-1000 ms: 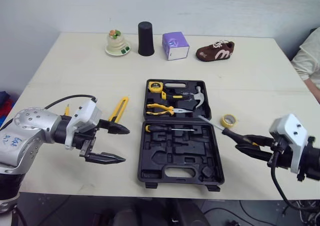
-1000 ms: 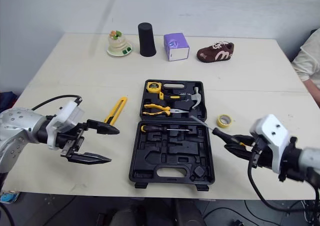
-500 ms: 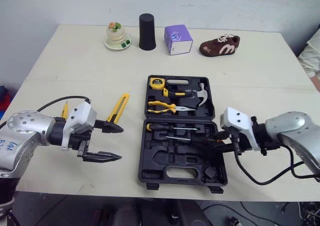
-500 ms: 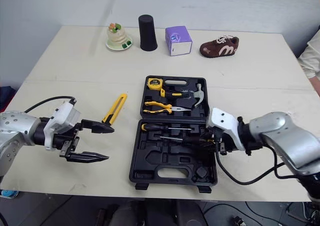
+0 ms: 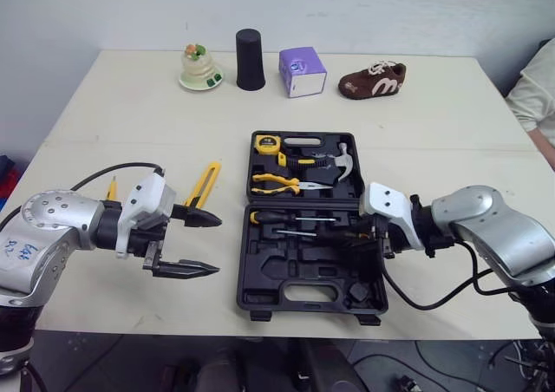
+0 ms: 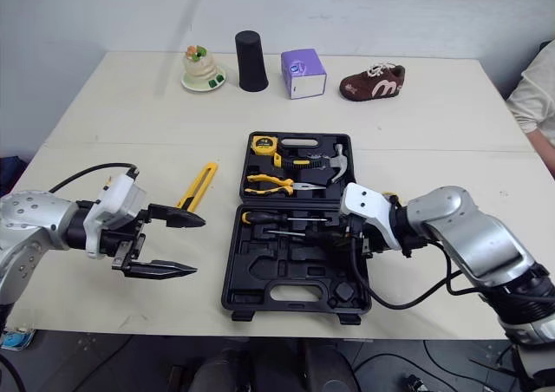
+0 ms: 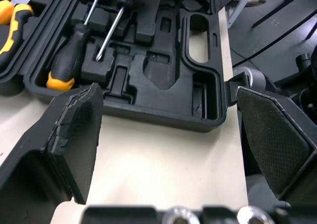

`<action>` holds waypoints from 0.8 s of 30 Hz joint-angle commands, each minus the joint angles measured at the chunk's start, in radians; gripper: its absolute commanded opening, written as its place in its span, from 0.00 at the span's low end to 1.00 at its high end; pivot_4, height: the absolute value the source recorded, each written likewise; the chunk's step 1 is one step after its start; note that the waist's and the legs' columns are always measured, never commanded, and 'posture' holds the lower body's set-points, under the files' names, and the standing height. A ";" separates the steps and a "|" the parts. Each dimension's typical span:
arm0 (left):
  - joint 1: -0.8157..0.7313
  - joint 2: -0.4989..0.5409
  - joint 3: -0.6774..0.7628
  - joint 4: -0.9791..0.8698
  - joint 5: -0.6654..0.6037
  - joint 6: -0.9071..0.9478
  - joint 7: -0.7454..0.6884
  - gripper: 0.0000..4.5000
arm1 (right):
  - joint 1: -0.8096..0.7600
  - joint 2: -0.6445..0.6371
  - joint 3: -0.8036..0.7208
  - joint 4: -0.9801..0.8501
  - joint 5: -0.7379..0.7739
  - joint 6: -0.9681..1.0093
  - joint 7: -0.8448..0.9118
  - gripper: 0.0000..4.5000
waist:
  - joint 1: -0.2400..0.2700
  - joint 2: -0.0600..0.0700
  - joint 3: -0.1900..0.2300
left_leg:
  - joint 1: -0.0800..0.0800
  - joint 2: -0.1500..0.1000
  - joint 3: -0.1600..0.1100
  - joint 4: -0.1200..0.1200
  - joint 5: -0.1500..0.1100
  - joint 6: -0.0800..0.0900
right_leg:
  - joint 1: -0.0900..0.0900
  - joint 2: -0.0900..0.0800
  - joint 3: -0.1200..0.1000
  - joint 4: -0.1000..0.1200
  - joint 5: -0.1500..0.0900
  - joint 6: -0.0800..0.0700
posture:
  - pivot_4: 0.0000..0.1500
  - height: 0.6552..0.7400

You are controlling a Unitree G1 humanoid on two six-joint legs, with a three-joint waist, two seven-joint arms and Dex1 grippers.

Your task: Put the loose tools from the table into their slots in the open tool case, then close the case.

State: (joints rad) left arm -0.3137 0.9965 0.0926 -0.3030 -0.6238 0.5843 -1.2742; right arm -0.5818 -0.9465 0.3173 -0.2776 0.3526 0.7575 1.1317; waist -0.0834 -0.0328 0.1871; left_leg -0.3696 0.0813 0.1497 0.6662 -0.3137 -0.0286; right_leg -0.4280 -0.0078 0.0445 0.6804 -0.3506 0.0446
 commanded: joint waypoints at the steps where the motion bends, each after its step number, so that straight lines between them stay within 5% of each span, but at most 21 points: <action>1: -0.030 -0.008 0.000 -0.008 -0.008 0.000 0.004 1.00 | -0.024 -0.001 0.009 0.020 -0.045 -0.038 0.019 0.33 | 0.001 0.000 0.000 | 0.000 0.000 0.000 0.000 0.000 0.000 | 0.000 0.000 0.000 0.000 0.000 0.000 | 1.00 0.93; 7: -0.037 -0.014 -0.002 0.001 -0.003 -0.002 0.002 1.00 | -0.021 -0.010 -0.102 -0.001 0.010 -0.050 0.042 0.95 | 0.000 0.000 0.000 | 0.000 0.000 0.000 0.000 0.000 0.000 | 0.000 0.000 0.000 0.000 0.000 0.000 | 1.00 0.93; 13: -0.030 -0.022 -0.010 0.005 0.002 -0.013 0.003 1.00 | 0.062 0.085 -0.240 0.030 0.087 -0.122 0.005 0.99 | 0.001 -0.001 -0.001 | 0.000 0.000 0.000 0.000 0.000 0.000 | 0.000 0.000 0.000 0.000 0.000 0.000 | 1.00 0.93; 16: -0.040 -0.032 -0.021 0.011 0.005 -0.017 0.003 1.00 | 0.129 0.165 -0.269 0.049 0.113 -0.153 -0.023 0.80 | 0.001 -0.001 -0.001 | 0.000 0.000 0.000 0.000 0.000 0.000 | 0.001 0.000 0.000 0.000 0.000 0.000 | 1.00 0.93; 23: -0.058 -0.043 -0.036 0.027 0.015 -0.022 0.000 1.00 | 0.167 0.230 -0.248 0.086 0.093 -0.162 -0.053 0.03 | -0.001 -0.001 0.000 | 0.000 -0.001 0.000 0.002 0.001 0.000 | 0.000 0.000 0.000 0.002 0.001 0.001 | 1.00 0.93; 24: -0.059 -0.044 -0.038 0.028 0.016 -0.024 0.000 1.00 | 0.169 0.234 -0.236 0.098 0.078 -0.167 -0.058 0.01 | 0.000 0.000 0.000 | 0.000 -0.001 0.000 0.002 0.001 0.000 | 0.000 0.000 0.000 0.003 0.001 0.001 | 1.00 0.93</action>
State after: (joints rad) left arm -0.3562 0.9559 0.0550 -0.2631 -0.6137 0.5749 -1.2704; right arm -0.4146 -0.7157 0.0785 -0.1835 0.4391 0.6094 1.0811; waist -0.0838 -0.0333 0.1868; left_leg -0.3693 0.0807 0.1494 0.6679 -0.3126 -0.0287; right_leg -0.4277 -0.0075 0.0448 0.6832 -0.3498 0.0453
